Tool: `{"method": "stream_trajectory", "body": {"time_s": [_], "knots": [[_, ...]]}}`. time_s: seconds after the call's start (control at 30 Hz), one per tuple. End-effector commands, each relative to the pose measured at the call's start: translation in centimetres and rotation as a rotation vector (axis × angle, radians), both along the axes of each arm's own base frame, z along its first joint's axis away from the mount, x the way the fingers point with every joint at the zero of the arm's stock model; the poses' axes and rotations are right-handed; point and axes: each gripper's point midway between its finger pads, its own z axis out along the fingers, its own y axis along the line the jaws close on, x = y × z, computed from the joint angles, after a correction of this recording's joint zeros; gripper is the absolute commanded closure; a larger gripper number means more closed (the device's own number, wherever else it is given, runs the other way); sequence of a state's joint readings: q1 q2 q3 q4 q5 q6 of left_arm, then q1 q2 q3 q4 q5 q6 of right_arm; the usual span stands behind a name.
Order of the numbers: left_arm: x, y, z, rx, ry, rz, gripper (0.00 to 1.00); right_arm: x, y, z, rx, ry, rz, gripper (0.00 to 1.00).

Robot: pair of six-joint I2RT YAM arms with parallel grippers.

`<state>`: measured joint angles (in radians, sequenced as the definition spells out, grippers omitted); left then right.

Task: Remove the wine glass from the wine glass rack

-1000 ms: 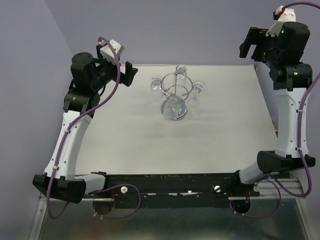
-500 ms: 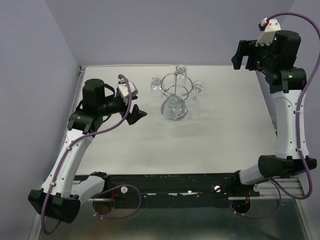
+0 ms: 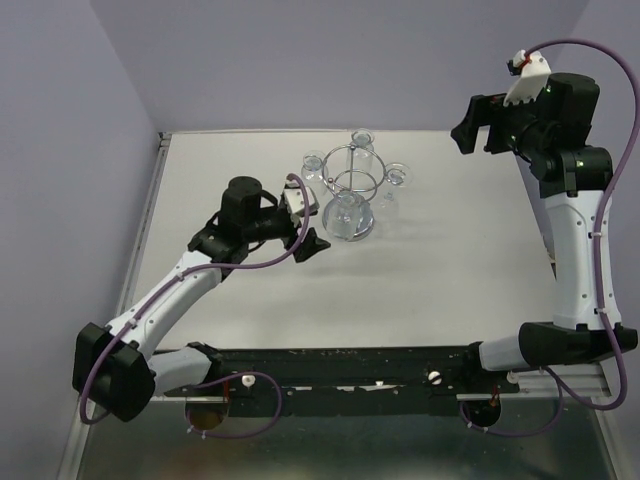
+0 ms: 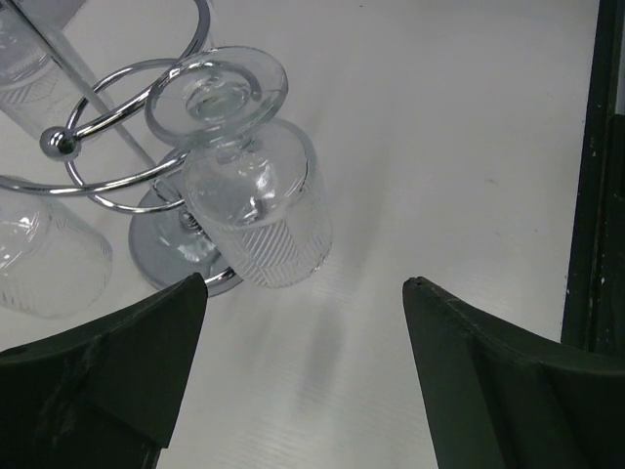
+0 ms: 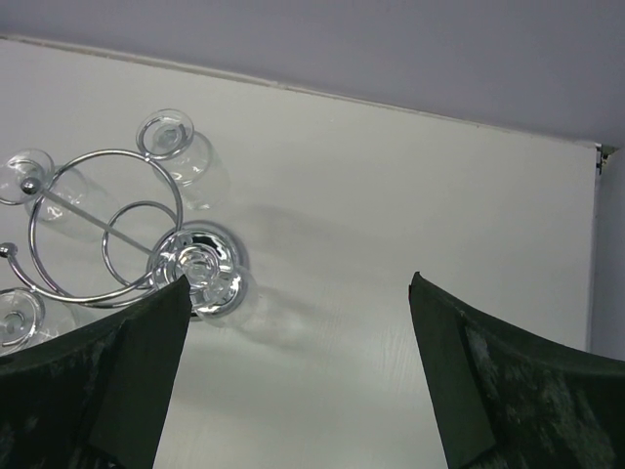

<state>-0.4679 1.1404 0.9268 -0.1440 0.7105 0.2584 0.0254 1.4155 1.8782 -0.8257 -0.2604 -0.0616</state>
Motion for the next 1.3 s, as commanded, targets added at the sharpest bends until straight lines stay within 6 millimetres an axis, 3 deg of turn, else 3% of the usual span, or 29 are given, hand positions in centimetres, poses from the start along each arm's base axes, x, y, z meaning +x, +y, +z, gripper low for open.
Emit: {"method": "stream_trajectory", "body": {"time_s": [0.0, 0.2, 0.63, 1.27], "knots": [[2.7, -2.4, 1.7, -0.064, -0.119, 0.06, 0.01, -0.9, 0.6, 0.4, 0.011, -0.011, 0.031, 0.0], [4.8, -3.1, 0.7, -0.076, -0.12, 0.144, 0.01, -1.6, 0.5, 0.1, 0.008, -0.009, 0.029, 0.0], [6.1, -4.6, -1.6, -0.066, -0.114, 0.114, 0.01, -2.3, 0.2, -0.7, -0.011, 0.001, 0.017, 0.0], [5.4, -6.3, -2.8, -0.098, -0.075, 0.011, 0.03, -1.2, 0.3, -1.2, -0.006, 0.018, 0.025, 0.0]]}}
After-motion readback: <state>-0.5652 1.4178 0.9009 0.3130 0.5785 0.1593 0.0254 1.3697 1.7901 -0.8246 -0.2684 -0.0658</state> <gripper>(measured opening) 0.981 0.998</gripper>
